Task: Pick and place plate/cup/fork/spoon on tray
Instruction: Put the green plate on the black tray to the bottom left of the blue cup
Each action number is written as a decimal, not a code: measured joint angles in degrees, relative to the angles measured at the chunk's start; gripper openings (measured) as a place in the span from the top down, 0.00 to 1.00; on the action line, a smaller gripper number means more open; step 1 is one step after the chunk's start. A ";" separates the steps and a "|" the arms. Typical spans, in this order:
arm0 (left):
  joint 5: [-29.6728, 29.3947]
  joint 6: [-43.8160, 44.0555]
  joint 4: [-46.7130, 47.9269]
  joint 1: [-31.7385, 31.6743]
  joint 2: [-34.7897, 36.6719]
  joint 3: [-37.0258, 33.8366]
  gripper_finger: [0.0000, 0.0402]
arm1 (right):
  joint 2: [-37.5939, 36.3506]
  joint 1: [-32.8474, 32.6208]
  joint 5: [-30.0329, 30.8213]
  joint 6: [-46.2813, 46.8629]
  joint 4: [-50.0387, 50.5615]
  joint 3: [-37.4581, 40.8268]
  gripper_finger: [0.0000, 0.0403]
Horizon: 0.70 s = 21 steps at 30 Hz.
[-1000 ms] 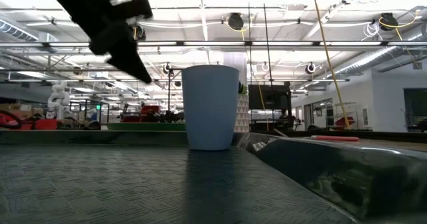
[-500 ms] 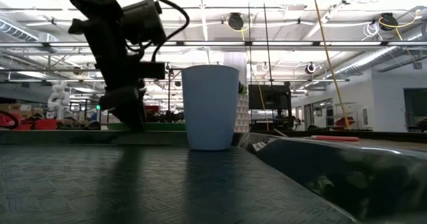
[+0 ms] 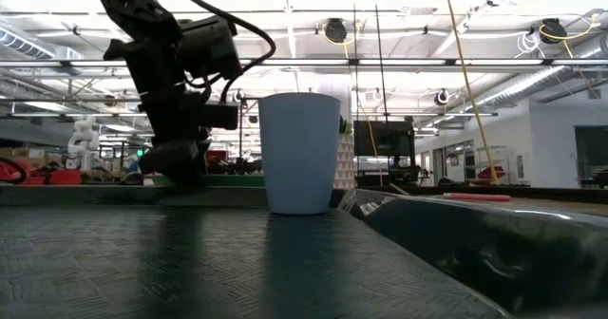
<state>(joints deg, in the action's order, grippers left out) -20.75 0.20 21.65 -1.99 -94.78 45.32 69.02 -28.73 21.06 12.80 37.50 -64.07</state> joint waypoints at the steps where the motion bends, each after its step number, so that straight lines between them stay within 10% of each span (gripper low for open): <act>1: -0.40 -0.53 0.11 0.21 -0.03 -0.04 0.71 | -0.14 0.00 0.00 0.00 0.00 0.04 0.70; 6: -3.24 -2.24 3.61 1.43 -0.11 1.07 0.96 | -0.16 0.00 0.07 0.00 -0.04 0.04 0.70; 21: -4.56 15.13 43.23 15.75 -0.09 26.19 0.97 | -0.14 0.00 0.11 0.24 -0.04 0.04 0.70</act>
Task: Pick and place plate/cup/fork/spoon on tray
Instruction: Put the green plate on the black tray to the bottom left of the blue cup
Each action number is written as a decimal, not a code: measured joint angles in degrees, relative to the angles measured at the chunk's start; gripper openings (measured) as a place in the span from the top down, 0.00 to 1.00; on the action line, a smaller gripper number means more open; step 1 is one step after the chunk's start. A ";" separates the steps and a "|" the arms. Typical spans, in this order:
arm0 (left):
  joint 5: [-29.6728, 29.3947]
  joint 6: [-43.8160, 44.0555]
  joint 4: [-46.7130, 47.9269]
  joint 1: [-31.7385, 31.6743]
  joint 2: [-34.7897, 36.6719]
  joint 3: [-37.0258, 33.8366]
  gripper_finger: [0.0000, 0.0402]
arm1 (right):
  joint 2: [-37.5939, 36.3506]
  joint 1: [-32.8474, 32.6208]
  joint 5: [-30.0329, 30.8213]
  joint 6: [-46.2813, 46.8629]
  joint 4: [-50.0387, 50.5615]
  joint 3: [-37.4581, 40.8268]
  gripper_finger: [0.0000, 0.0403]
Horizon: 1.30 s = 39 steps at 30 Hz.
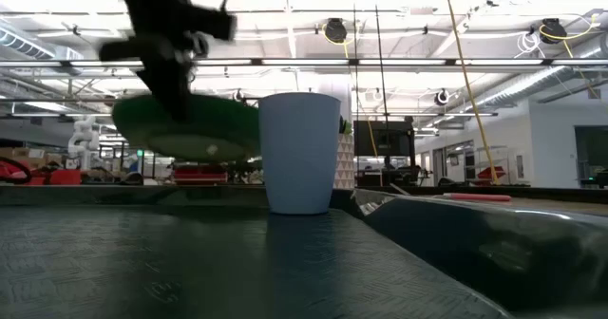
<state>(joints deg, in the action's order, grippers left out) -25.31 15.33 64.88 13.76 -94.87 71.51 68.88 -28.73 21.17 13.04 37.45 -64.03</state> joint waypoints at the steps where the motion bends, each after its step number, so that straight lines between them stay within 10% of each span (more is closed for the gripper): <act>1: 0.02 1.64 2.11 1.29 0.00 1.36 0.97 | 0.00 0.00 -0.02 0.00 0.00 0.00 0.70; 22: 4.47 30.39 1.12 33.14 -0.15 15.60 0.97 | 0.00 0.00 -0.19 2.95 -0.06 0.00 0.70; 39: 8.84 27.09 -7.69 38.33 -13.18 21.75 0.97 | 0.00 0.00 -0.19 2.80 -3.41 -0.02 0.70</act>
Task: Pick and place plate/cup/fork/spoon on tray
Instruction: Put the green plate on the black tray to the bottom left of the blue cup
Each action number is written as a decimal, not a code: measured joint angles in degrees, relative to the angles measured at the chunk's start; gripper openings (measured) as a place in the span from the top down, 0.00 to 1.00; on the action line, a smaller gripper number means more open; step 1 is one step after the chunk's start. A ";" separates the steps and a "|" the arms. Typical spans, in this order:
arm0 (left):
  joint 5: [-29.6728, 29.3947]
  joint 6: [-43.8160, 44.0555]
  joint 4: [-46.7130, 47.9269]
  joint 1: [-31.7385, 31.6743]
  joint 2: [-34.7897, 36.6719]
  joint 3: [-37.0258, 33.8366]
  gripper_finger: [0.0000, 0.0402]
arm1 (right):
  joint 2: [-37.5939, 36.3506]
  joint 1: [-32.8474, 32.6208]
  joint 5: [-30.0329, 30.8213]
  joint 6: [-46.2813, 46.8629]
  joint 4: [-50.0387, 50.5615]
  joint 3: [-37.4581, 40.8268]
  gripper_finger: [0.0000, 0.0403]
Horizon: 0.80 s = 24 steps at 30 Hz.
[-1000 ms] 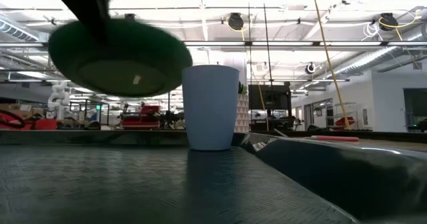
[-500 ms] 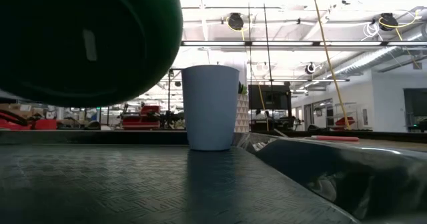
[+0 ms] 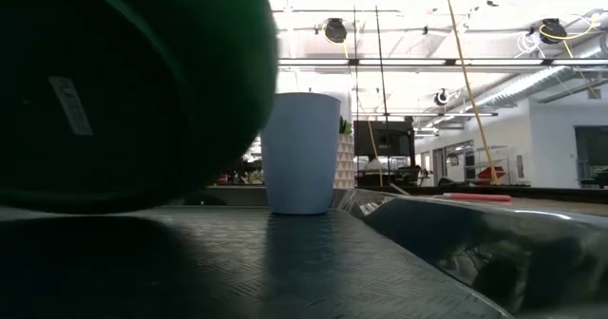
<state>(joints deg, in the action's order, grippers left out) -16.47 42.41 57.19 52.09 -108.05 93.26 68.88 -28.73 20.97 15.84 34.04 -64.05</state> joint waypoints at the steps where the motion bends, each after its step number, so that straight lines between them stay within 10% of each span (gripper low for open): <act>1: -0.03 -0.90 0.16 0.01 -1.04 0.82 0.97 | 0.00 0.00 -0.01 0.00 0.00 0.00 0.70; 24: -0.51 -1.46 6.18 -1.00 -11.68 5.44 0.97 | 0.02 0.00 -0.02 -0.50 0.04 0.00 0.70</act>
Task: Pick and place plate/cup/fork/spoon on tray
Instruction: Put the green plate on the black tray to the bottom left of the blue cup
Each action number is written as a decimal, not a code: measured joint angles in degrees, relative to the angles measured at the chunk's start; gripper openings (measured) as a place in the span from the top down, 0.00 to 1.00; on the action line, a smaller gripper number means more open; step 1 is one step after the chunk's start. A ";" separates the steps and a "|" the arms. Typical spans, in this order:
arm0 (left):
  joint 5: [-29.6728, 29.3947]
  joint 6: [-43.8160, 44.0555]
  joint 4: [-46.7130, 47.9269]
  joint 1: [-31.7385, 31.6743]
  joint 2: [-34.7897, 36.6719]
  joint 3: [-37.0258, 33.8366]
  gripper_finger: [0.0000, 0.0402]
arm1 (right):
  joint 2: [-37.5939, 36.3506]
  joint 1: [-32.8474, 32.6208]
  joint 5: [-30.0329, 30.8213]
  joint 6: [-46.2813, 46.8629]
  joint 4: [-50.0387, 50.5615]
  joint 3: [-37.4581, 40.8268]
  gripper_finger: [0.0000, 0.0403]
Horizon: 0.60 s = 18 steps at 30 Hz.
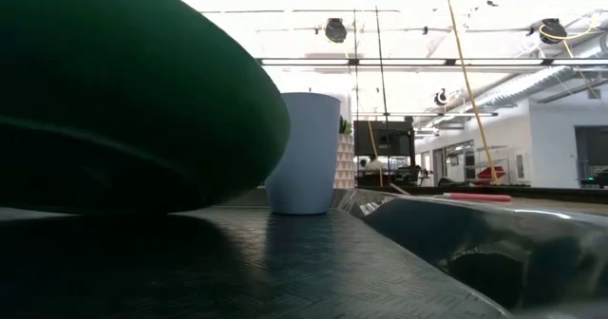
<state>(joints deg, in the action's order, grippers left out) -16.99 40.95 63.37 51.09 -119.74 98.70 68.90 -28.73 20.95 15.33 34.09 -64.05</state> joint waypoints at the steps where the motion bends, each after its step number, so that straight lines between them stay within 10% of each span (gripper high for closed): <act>1: 0.07 0.03 0.00 0.00 -0.01 -0.01 0.97 | 0.00 0.00 0.00 0.00 0.00 0.00 0.70; 18: 2.49 0.30 -5.52 -1.20 0.01 -4.24 0.82 | 0.00 0.02 0.00 -0.20 0.00 0.00 0.70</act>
<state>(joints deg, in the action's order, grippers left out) -14.49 41.25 57.85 49.89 -119.72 94.46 68.90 -28.71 20.95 15.14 34.09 -64.05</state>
